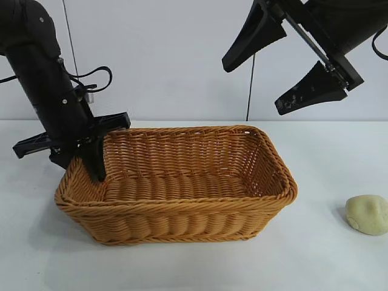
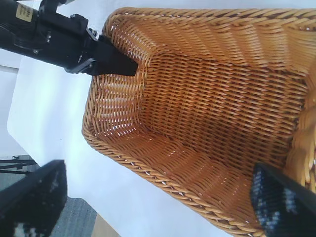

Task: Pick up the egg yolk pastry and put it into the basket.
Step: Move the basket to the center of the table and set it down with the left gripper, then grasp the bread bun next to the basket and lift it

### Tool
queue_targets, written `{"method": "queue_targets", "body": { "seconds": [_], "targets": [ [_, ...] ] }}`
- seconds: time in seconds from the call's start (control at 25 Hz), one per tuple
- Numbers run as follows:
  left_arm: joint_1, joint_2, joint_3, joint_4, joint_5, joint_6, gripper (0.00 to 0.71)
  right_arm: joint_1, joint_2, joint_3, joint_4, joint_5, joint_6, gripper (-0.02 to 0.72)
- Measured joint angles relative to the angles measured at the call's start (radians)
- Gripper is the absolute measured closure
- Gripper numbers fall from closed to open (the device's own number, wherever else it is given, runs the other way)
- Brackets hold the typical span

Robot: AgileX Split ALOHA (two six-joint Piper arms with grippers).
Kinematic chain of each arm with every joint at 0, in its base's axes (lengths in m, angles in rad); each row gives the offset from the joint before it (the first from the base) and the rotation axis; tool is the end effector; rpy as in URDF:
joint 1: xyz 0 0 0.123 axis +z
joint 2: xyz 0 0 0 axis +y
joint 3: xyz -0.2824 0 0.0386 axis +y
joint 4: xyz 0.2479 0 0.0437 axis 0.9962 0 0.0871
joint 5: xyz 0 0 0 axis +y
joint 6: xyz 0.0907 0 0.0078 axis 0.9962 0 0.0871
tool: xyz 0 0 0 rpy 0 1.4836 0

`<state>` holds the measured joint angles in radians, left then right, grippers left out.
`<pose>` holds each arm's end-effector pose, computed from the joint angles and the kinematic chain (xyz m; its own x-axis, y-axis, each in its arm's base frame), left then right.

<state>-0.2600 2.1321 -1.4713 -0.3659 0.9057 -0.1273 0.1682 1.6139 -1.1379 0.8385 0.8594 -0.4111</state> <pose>0.3957 -0.1318 0.1372 -0.9963 -0.0843 -0.0184 -0.0747 0.9493 -0.3053 0.3153 0.1056 0.2635 -0.9238 0.0236 -0.3821 -0.2217 0.7808 0.5841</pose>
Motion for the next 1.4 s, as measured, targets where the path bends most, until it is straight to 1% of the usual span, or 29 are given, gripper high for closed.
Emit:
{"method": "queue_targets", "body": {
  "seconds": [0.08, 0.16, 0.36, 0.56, 0.68, 0.76, 0.88, 1.12, 1.2, 1.28, 1.4],
  "targets": [
    [0.0, -0.003, 0.0, 0.007, 0.016, 0.0, 0.035, 0.0, 0.0, 0.0, 0.0, 0.0, 0.002, 0.008],
    [0.0, -0.017, 0.0, 0.021, 0.034, 0.0, 0.025, 0.0, 0.0, 0.0, 0.0, 0.0, 0.002, 0.008],
    [0.0, -0.109, -0.026, 0.094, 0.098, 0.0, 0.021, 0.0, 0.0, 0.0, 0.0, 0.0, 0.003, 0.008],
    [0.0, -0.209, -0.066, 0.204, 0.117, -0.017, 0.021, 0.0, 0.0, 0.0, 0.0, 0.0, 0.003, 0.008],
    [0.001, -0.233, -0.097, 0.263, 0.135, -0.029, 0.021, 0.0, 0.0, 0.0, 0.0, 0.001, 0.003, 0.008],
    [0.012, -0.235, -0.113, 0.285, 0.151, -0.03, 0.021, 0.0, 0.0, 0.0, 0.0, 0.0, 0.003, 0.008],
    [0.052, -0.236, -0.117, 0.3, 0.157, -0.028, 0.021, 0.0, 0.0, 0.0, -0.002, -0.002, 0.004, 0.008],
    [0.19, -0.236, -0.118, 0.315, 0.23, 0.018, 0.02, 0.0, 0.0, 0.0, -0.003, -0.002, 0.003, 0.008],
    [0.221, -0.236, -0.118, 0.317, 0.265, 0.027, 0.02, 0.0, 0.0, 0.0, -0.003, -0.002, 0.003, 0.008],
    [0.236, -0.236, -0.118, 0.319, 0.294, 0.042, 0.02, 0.0, 0.0, 0.0, -0.003, -0.002, 0.003, 0.008],
    [0.237, -0.237, -0.118, 0.317, 0.305, 0.061, 0.02, 0.0, 0.0, 0.0, -0.003, -0.002, 0.003, 0.008]
  ]
}}
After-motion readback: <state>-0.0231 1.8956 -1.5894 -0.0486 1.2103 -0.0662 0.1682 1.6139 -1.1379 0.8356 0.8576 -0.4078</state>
